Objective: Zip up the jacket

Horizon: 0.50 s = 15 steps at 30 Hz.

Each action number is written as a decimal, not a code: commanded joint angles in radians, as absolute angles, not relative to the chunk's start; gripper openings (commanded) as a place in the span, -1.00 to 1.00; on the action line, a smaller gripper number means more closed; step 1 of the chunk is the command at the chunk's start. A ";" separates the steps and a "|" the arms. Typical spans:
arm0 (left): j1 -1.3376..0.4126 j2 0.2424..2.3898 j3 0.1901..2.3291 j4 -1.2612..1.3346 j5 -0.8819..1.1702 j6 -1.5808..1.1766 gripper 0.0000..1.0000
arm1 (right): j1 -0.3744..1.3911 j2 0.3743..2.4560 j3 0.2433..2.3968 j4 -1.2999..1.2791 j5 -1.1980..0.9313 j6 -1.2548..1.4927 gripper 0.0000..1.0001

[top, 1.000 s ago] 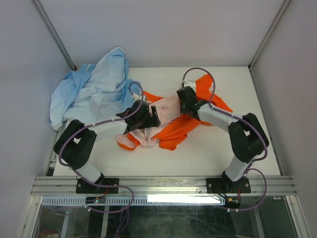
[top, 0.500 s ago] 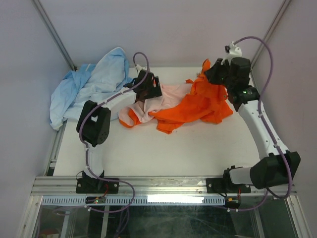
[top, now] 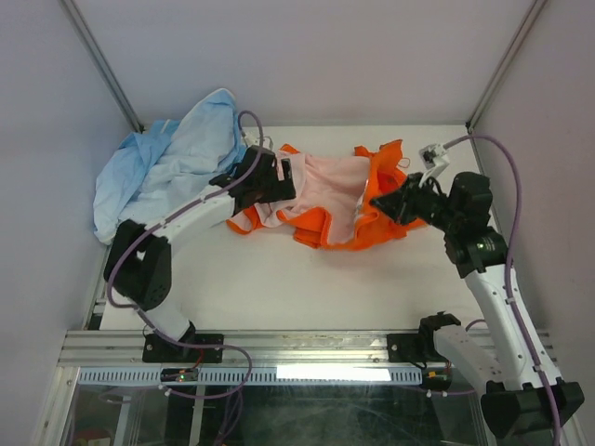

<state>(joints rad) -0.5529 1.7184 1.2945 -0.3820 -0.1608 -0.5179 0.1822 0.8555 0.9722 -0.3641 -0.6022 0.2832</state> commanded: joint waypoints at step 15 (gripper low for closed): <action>-0.373 1.116 0.700 -0.241 -0.088 -0.790 0.78 | 0.186 0.848 0.550 -0.416 -0.628 0.397 0.01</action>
